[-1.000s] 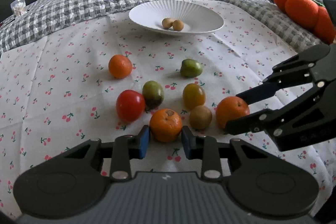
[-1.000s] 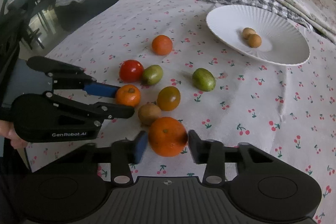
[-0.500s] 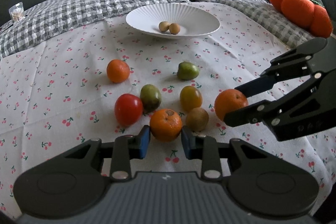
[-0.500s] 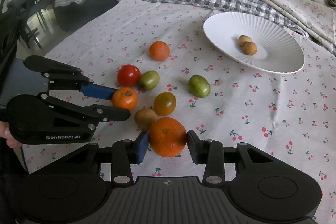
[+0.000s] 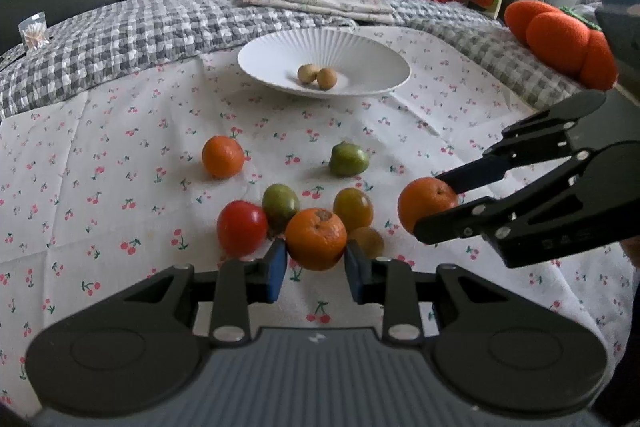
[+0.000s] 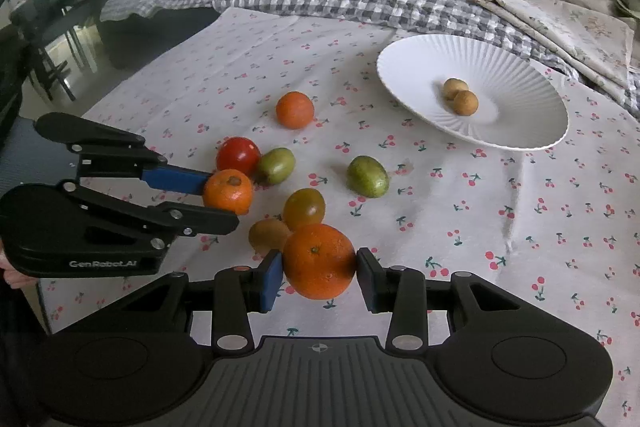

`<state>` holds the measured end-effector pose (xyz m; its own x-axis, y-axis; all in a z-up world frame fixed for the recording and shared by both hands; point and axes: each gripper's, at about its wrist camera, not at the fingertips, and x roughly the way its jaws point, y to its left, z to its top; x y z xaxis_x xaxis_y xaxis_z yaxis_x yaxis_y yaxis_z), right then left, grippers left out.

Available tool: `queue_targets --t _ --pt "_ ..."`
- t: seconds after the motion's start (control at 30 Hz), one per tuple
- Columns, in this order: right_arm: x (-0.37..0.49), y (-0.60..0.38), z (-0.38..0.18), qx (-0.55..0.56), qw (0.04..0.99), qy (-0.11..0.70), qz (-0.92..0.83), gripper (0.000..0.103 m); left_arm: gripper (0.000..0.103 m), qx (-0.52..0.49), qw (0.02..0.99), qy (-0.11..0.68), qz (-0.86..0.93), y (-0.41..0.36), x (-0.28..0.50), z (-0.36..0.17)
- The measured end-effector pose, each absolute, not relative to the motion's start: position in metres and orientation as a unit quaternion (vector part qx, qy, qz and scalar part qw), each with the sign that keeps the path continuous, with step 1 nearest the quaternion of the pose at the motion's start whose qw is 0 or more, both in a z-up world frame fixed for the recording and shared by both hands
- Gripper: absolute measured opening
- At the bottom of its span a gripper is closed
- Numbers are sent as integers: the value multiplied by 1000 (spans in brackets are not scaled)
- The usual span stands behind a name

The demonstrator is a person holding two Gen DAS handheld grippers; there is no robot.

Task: Organize fruits
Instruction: 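Carry both mandarins into the white bowl and open both tools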

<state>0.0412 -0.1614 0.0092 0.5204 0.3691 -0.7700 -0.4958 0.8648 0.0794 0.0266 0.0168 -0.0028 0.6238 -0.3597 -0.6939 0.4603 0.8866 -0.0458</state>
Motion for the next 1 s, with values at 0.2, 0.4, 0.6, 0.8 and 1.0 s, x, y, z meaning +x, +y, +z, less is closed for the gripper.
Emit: queue_targets --t 0.2,0.4,0.6,0.8,1.0 --pt "42 -164 11 -73 871 419 244 38 29 59 903 361 -225 17 27 4" --pt "52 -177 17 -63 881 412 224 38 29 57 905 360 -218 8 34 10" --pt "71 -196 30 -47 897 396 190 38 29 49 909 355 -213 -4 43 23" --pt "86 -212 48 -38 921 359 150 38 30 40 913 348 -209 -14 59 38" --pt "117 -223 52 -34 935 336 110 38 30 36 918 336 -207 -32 90 47"
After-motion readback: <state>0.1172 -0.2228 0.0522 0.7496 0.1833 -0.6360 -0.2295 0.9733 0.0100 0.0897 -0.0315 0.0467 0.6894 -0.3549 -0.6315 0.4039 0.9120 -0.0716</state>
